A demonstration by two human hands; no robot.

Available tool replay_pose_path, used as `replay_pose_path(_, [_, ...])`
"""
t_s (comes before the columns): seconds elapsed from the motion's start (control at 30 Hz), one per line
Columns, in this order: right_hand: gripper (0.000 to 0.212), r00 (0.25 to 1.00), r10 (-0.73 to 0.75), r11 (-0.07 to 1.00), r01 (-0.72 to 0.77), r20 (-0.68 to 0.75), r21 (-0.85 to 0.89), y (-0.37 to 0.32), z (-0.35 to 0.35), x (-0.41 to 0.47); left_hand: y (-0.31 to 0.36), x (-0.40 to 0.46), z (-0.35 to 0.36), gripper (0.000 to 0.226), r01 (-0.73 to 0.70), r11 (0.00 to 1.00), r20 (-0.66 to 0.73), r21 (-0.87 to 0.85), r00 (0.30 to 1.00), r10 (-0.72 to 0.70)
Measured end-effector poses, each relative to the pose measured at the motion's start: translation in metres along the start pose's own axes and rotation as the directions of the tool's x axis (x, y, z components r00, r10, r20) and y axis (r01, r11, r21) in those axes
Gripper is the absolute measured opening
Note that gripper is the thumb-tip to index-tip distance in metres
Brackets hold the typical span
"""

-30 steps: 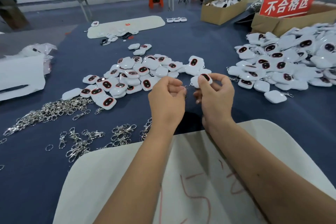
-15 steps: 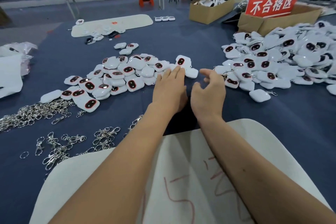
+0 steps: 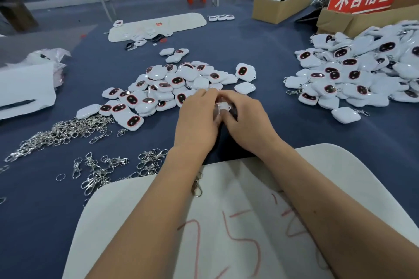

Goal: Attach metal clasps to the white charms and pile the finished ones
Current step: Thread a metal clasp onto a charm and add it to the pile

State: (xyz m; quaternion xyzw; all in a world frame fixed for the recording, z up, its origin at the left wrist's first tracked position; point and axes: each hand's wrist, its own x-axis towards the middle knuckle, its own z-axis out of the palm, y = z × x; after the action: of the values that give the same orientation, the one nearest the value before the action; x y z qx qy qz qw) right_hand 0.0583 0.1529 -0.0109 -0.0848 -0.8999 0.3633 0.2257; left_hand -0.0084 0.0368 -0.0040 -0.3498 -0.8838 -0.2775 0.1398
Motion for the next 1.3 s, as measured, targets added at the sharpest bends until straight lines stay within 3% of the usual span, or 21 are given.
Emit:
replay_pose_path(0.13, [0.029, 0.998, -0.032, 0.99, 0.024, 0.05, 0.142, -0.005, -0.003, -0.001, -0.015, -0.011, -0.015, 0.007, 0.11, 0.919, 0.021, -0.379, 0.994, -0.11])
replay_pose_path(0.23, [0.039, 0.996, -0.04, 0.963, 0.016, 0.085, 0.269, -0.007, -0.006, -0.003, -0.021, -0.018, -0.02, 0.017, 0.237, 0.771, 0.071, -0.591, 0.968, -0.242])
replay_pose_path(0.3, [0.038, 0.996, -0.064, 0.969, 0.045, 0.069, 0.244, -0.008, -0.008, -0.004, -0.028, -0.021, -0.025, 0.019, 0.304, 0.659, 0.084, -0.688, 0.935, -0.344])
replay_pose_path(0.33, [0.034, 0.994, -0.086, 0.977, 0.072, 0.065, 0.202, -0.007, -0.007, -0.005, -0.033, -0.022, -0.028, 0.016, 0.307, 0.65, 0.066, -0.696, 0.928, -0.367])
replay_pose_path(0.4, [0.024, 0.99, -0.115, 0.987, 0.103, 0.086, 0.125, -0.004, -0.005, -0.005, -0.043, -0.025, -0.036, 0.006, 0.271, 0.759, 0.064, -0.592, 0.954, -0.291])
replay_pose_path(0.5, [0.008, 0.996, -0.094, 0.993, 0.093, 0.01, 0.073, 0.0, -0.002, -0.002, -0.048, -0.032, -0.047, 0.016, 0.226, 0.888, 0.304, -0.4, 0.947, -0.105])
replay_pose_path(0.57, [0.006, 0.995, -0.012, 0.995, 0.022, -0.102, 0.1, 0.003, -0.003, -0.001, -0.049, -0.033, -0.051, 0.027, 0.212, 0.936, 0.426, -0.282, 0.902, -0.076])
replay_pose_path(0.63, [0.015, 0.983, 0.083, 0.969, -0.041, -0.165, 0.243, 0.005, -0.007, -0.002, -0.048, -0.033, -0.052, 0.028, 0.202, 0.951, 0.45, -0.235, 0.89, -0.078])
replay_pose_path(0.7, [0.021, 0.974, 0.138, 0.886, -0.041, -0.179, 0.461, -0.002, -0.011, -0.006, -0.045, -0.032, -0.051, 0.021, 0.183, 0.956, 0.432, -0.23, 0.899, -0.069])
replay_pose_path(0.77, [0.035, 0.977, 0.142, 0.835, -0.03, -0.162, 0.55, -0.007, -0.013, -0.009, -0.044, -0.032, -0.047, 0.021, 0.172, 0.954, 0.393, -0.246, 0.917, -0.064])
replay_pose_path(0.97, [0.014, 0.999, 0.01, 0.897, -0.031, 0.05, 0.441, -0.003, -0.008, -0.006, -0.033, -0.03, -0.035, 0.011, 0.192, 0.806, 0.081, -0.56, 0.981, -0.177])
replay_pose_path(1.1, [0.005, 0.992, -0.073, 0.92, 0.027, 0.102, 0.391, -0.004, -0.003, -0.006, -0.028, -0.029, -0.027, 0.01, 0.188, 0.812, 0.048, -0.553, 0.98, -0.194])
replay_pose_path(1.3, [0.015, 0.996, -0.054, 0.94, 0.027, 0.072, 0.339, -0.001, -0.004, -0.005, -0.029, -0.03, -0.023, 0.024, 0.216, 0.757, 0.05, -0.617, 0.97, -0.237])
